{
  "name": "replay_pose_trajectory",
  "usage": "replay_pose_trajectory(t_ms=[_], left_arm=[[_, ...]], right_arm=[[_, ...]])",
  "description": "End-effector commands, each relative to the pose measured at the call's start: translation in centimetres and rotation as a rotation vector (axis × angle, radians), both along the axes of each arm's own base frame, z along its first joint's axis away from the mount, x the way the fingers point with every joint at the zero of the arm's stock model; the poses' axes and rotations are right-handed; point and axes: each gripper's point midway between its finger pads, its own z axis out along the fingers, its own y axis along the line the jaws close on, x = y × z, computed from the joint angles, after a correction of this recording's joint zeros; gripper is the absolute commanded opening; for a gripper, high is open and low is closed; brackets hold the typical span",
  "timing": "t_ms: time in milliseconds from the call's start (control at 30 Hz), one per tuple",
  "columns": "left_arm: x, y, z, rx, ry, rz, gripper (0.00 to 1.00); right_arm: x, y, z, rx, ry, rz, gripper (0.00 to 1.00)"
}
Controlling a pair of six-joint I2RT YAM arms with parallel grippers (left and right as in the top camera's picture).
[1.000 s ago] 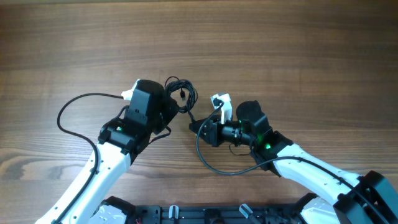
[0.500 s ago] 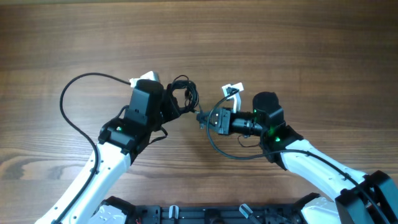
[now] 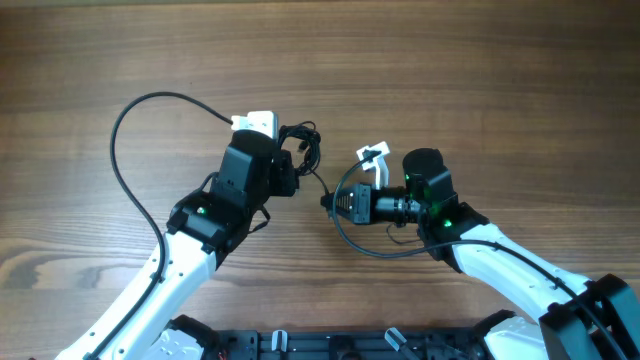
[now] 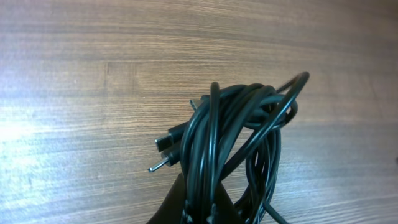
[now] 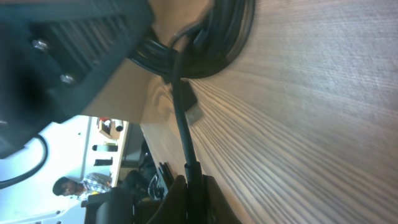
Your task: Untangle cables
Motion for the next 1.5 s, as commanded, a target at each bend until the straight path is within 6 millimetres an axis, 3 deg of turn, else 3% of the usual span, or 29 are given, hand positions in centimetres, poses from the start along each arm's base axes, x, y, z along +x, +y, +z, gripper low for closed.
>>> replay_pose_trajectory(t_ms=[0,133,433,533,733,1133,1300,1467], left_arm=[[-1.0,-2.4,0.9,0.004,-0.03,-0.21,0.04],[-2.0,-4.1,0.7,-0.068,0.009,-0.299,0.04],[-2.0,-6.1,1.3,-0.139,-0.008,-0.371,0.04],[-2.7,-6.7,1.1,-0.107,-0.014,-0.436,0.04],[-3.4,-6.8,0.4,-0.064,-0.003,-0.481,0.04],[-3.5,-6.8,-0.2,-0.043,0.008,-0.498,0.04],[-4.2,-7.6,0.1,-0.086,0.016,-0.543,0.04],[-4.1,-8.6,1.3,-0.169,0.003,-0.545,0.04]], right_arm=[[0.8,0.4,1.7,0.04,-0.092,0.007,0.05],[1.4,0.5,2.5,0.063,-0.111,-0.015,0.05],[2.0,-0.7,-0.3,-0.044,-0.024,-0.108,0.05],[1.8,-0.6,-0.2,-0.036,-0.012,-0.101,0.05],[0.9,-0.3,1.4,0.061,0.061,-0.036,0.05],[2.9,-1.6,1.7,0.112,0.224,-0.18,0.05],[4.6,-3.0,-0.2,0.036,0.231,-0.327,0.05],[4.6,-3.1,-1.4,-0.018,0.24,-0.371,0.05]])
